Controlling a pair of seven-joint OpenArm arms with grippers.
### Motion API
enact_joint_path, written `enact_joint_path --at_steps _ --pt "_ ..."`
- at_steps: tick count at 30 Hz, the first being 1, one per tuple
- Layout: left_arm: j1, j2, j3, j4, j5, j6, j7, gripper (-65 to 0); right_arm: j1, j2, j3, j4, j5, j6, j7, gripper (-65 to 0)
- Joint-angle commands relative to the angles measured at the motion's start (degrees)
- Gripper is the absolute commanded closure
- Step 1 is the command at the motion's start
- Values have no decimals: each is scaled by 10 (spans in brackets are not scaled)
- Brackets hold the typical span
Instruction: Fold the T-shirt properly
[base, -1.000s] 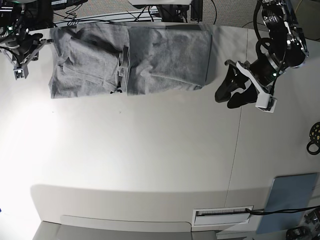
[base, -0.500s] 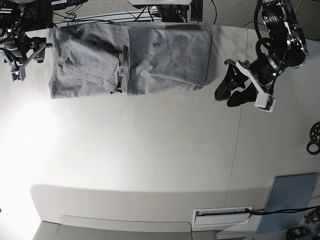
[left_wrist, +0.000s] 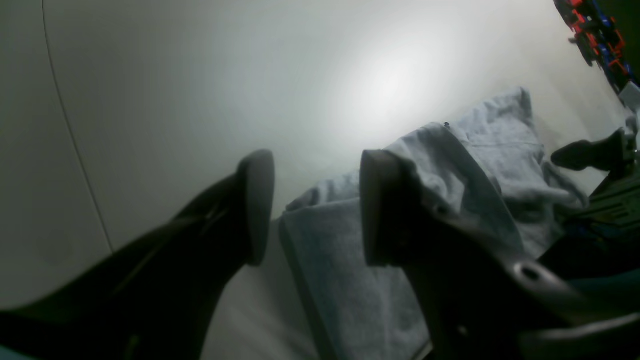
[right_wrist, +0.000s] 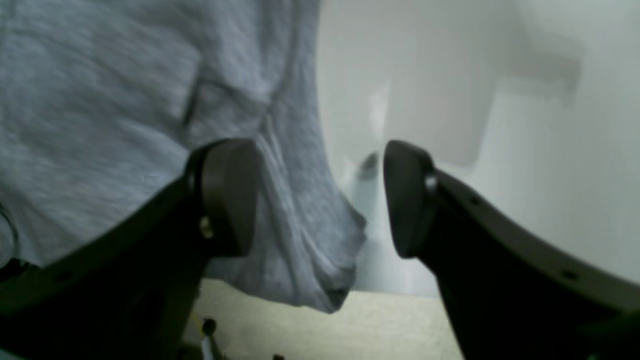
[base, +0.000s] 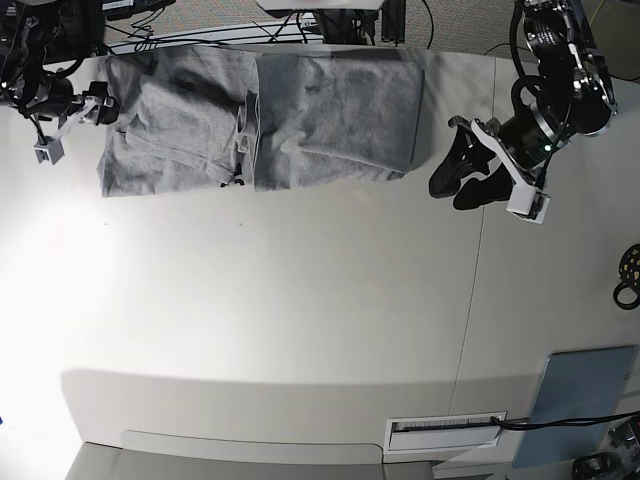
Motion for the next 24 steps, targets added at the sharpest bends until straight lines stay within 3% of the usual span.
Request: enact_joint_path --at_steps 1,7,16,24 --pt "-3 -4 -2 10 -14 -3 -9 -285 2 11 5 2 6 2 11 -387" --pt "-2 -4 -2 10 -14 -3 -9 -285 2 5 0 -42 20 25 24 -387" --pt "-3 -5 -2 10 -13 -3 -9 -285 2 -37 0 -46 40 61 0 -387" --pt "-3 -5 -2 10 -8 -4 -9 -285 2 -38 0 -46 112 87 -28 -386"
